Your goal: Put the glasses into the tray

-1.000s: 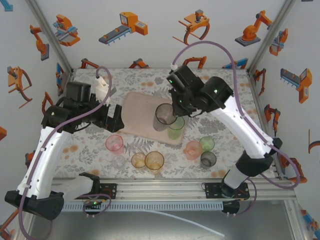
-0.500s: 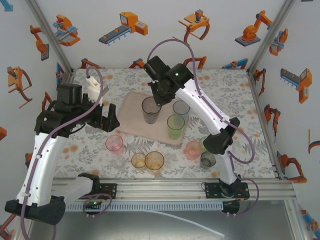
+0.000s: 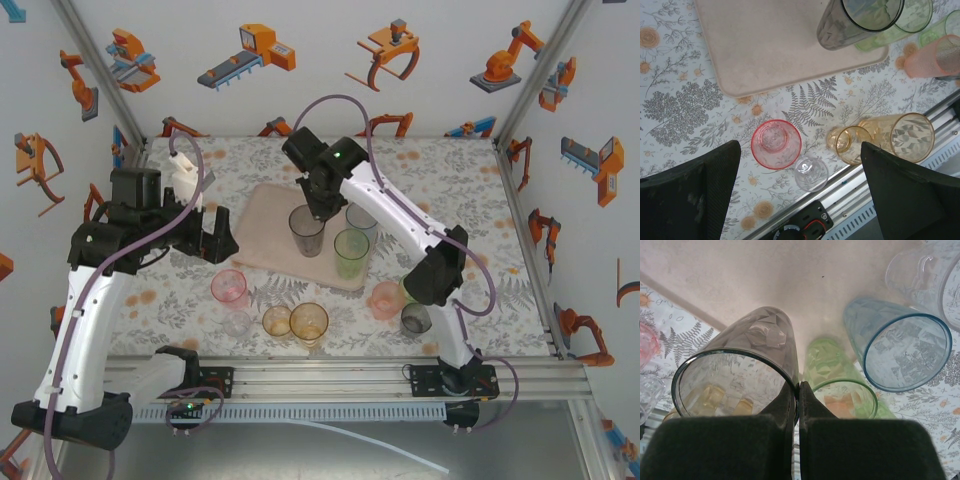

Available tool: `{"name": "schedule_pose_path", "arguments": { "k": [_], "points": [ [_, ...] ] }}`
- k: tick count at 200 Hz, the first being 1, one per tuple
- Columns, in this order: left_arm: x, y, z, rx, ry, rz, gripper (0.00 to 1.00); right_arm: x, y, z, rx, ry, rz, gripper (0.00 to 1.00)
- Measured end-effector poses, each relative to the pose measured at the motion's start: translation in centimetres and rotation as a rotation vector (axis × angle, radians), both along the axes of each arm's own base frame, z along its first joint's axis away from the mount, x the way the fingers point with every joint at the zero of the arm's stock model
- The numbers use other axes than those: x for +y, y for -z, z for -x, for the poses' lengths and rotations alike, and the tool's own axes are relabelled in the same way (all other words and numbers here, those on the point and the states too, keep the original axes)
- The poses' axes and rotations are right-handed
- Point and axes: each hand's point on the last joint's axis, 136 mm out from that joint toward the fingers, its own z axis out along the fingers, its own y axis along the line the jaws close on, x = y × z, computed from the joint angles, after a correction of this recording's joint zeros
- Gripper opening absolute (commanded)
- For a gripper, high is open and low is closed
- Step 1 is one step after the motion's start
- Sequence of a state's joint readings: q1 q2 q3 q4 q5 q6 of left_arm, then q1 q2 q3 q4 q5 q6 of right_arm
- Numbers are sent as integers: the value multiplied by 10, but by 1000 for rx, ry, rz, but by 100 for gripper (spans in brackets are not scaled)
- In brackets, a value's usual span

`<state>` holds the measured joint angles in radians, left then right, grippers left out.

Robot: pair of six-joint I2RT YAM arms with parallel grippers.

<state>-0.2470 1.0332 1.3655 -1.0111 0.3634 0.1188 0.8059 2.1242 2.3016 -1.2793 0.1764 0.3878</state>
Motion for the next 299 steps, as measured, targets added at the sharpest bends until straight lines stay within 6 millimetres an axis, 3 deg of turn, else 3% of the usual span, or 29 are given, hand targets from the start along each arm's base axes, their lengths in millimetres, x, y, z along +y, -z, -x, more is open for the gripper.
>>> {"name": "schedule_pose_path", "arguments": {
  "k": [163,299],
  "points": [
    [3,1,0,14,-12,18,97,-7,59,-10,27,24,60,0],
    [3,2,0,18,-14,22,97,-9,57,-8,39,24,14,3]
  ]
}}
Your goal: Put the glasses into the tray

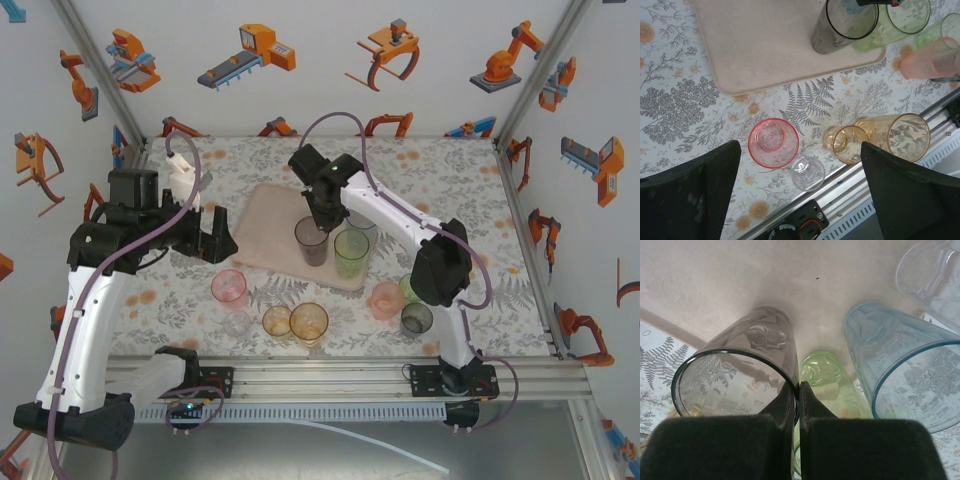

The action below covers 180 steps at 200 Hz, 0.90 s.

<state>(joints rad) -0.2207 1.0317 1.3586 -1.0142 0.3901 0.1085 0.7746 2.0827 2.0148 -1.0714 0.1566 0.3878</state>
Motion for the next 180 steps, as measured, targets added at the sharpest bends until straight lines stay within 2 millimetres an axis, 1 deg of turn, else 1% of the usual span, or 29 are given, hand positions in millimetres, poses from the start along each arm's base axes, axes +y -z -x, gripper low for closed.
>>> {"name": "schedule_pose_path", "arguments": {
  "k": [29,60,116,180],
  "points": [
    [0,0,0,0,0,0,97,1,1,1,8,-4,-6,3],
    [0,3,0,7,0,-1,97,-1,3,4,17,-4,-1,6],
    [0,3,0,8,0,-2,97,-2,3,6,20,-5,0,15],
    [0,3,0,8,0,-1,97,-3,-3,6,7,-11,-4,26]
  ]
}}
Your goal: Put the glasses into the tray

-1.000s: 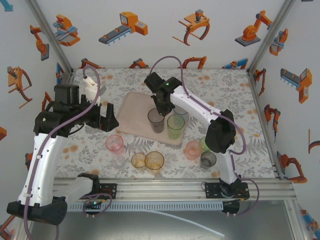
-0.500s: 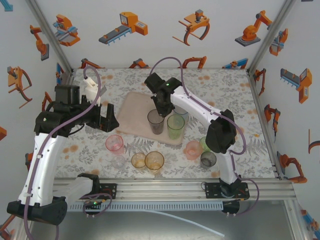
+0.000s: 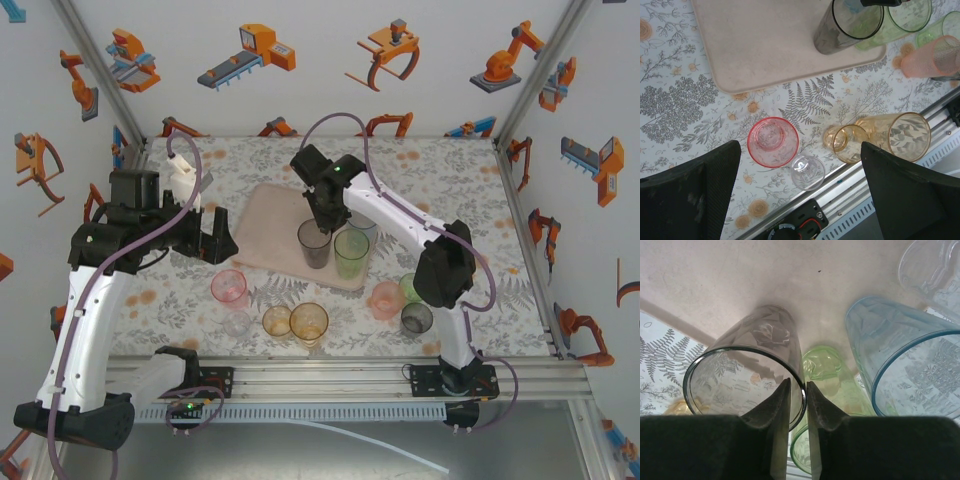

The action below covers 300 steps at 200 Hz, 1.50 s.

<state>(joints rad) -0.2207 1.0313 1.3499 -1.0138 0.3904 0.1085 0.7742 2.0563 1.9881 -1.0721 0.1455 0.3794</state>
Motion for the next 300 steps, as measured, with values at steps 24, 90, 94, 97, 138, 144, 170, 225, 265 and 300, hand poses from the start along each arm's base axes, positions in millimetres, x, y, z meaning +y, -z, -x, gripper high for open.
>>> {"name": "schedule_pose_path", "arguments": {
  "k": [24,90,94,97,138,144,170,225,265,300],
  "points": [
    [0,0,0,0,0,0,97,-1,-4,1,0,-4,5,27],
    [0,0,0,-2,0,0,97,-1,-51,-13,-87,2,-37,29],
    [0,0,0,-2,0,0,97,-2,-55,-14,-93,3,-40,29],
    [0,0,0,-2,0,0,97,-2,-58,-15,-97,4,-42,29],
    [0,-1,0,-4,0,0,97,-11,-97,-10,-139,22,-74,31],
    [0,-2,0,-5,0,1,97,-15,-99,-4,-138,24,-70,31],
    [0,-3,-1,-12,7,-2,97,-32,-111,48,-110,0,-53,32],
    [-2,1,-4,4,18,-9,97,-41,-102,172,-16,-130,-120,33],
    [-4,5,-6,21,23,-7,97,-29,-53,201,61,-135,-86,33],
    [-4,3,-7,21,24,-6,97,-13,-36,210,76,-135,-112,35]
  ]
}}
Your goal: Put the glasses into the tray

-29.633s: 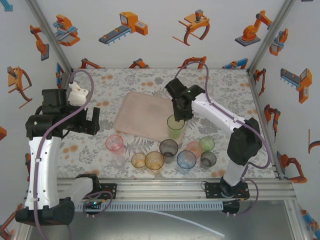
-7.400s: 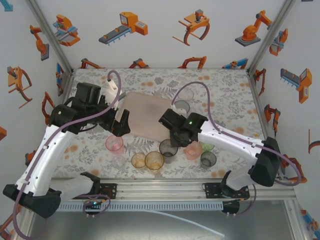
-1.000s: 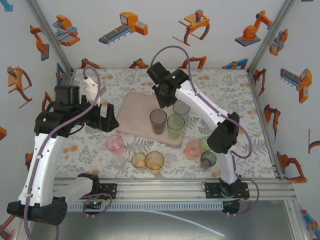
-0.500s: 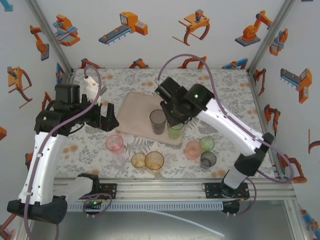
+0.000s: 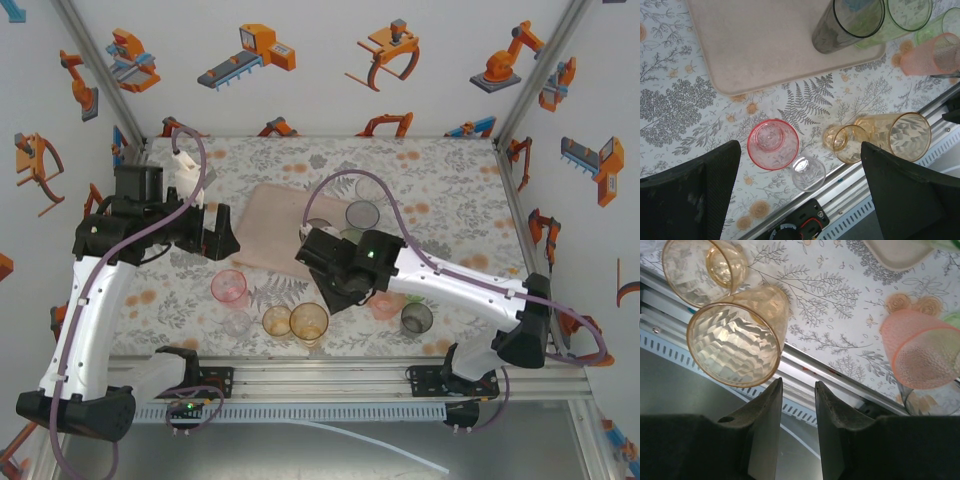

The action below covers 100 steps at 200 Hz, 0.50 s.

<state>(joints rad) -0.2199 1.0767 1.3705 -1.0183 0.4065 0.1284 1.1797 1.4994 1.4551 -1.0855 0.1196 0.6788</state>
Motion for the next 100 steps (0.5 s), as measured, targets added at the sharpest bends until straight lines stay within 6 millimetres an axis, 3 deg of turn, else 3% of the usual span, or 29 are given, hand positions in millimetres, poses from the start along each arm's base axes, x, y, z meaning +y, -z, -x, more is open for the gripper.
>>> {"name": "schedule_pose_path", "arguments": {
  "k": [54,100],
  "points": [
    [0,-2,0,-4,-1,1,97,15,-1,-5,-9,27,-67,37],
    [1,-3,0,-10,-4,-1,97,23,11,-6,11,33,-59,37]
  ]
}}
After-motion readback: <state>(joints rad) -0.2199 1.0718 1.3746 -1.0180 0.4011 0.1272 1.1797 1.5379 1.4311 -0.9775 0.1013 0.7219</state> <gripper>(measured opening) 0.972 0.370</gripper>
